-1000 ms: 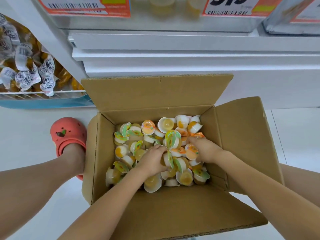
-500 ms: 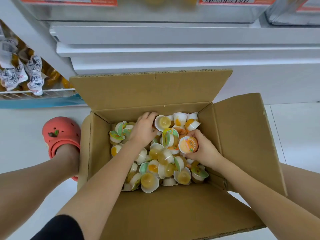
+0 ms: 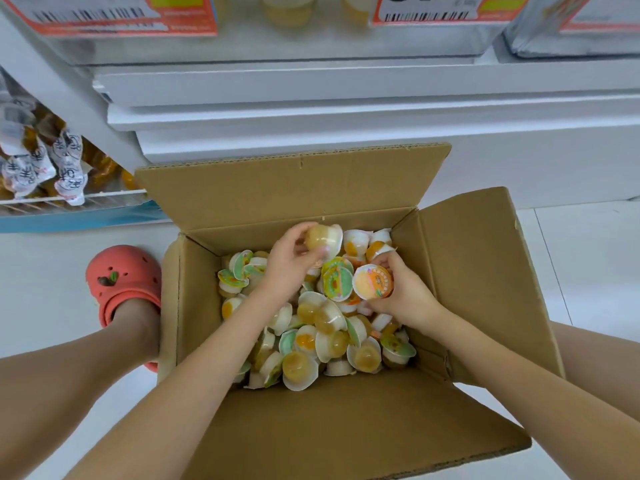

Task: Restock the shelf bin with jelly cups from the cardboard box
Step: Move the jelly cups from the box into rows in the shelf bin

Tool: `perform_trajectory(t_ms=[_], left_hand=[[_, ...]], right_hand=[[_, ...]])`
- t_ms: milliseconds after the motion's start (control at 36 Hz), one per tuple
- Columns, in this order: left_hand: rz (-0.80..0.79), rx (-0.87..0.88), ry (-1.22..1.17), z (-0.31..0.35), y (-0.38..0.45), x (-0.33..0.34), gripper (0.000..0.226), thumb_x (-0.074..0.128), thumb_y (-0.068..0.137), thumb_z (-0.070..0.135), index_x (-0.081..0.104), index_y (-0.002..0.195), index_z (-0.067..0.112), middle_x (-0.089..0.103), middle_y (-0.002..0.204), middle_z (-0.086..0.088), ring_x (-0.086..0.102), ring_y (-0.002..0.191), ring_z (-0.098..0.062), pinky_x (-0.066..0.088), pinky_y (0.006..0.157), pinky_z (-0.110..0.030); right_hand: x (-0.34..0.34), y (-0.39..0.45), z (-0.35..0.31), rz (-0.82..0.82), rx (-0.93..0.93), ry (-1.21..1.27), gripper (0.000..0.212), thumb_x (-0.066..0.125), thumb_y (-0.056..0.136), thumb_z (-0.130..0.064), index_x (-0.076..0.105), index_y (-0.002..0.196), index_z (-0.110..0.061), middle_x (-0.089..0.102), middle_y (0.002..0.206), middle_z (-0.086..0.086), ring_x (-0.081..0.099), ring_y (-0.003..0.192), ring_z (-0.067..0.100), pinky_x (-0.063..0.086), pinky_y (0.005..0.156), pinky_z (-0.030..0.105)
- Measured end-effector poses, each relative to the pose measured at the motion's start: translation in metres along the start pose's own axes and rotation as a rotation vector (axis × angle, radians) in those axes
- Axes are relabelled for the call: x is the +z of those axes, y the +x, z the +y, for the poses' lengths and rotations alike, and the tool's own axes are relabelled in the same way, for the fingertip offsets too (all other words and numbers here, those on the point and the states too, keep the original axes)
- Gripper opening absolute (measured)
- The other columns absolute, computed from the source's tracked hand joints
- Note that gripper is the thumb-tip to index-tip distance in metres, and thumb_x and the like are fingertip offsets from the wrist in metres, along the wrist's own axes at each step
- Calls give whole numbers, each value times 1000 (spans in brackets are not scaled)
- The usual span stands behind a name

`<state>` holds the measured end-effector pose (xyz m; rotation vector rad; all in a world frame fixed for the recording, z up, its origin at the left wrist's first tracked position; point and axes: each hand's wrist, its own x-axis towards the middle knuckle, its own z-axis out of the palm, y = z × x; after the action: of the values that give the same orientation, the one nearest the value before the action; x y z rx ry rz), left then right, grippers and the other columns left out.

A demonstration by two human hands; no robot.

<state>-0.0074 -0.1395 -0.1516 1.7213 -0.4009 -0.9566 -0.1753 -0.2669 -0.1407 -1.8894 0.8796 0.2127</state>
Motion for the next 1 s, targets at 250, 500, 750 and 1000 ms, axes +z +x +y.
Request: perform_trajectory(t_ms=[250,500,750,1000], left_hand=[[-445,-341,-844,18,-27,-33,80,84,66,17,46,134,3,50,136,-23,46,128,-38,44,102,-43],[-306,-354,-131,22,-36,-23,33,59,91,13,56,124,12,65,109,-11,64,94,-20,54,85,-25],[-233,-200,714,-43,-30,-6,48,62,87,20,49,132,12,55,130,-10,51,119,-25,41,89,-28],[-53,51,712,-24,19,50,47,60,88,31,52,129,9,61,118,-11,57,110,-27,46,88,-33]], right_hand=[[-26,-17,-55,14,-140,-57,63,84,67,-14,40,112,-21,55,105,-8,55,84,5,46,66,19],[-44,-44,-68,-15,-104,-113,64,85,66,-15,42,113,-22,56,109,-9,58,94,9,50,73,25],[-48,-48,-45,-45,141,119,64,87,64,-21,45,112,-25,61,112,-3,60,103,15,52,89,33],[-29,-41,-39,94,137,176,62,85,66,-13,44,112,-17,60,108,-4,59,100,12,52,83,29]])
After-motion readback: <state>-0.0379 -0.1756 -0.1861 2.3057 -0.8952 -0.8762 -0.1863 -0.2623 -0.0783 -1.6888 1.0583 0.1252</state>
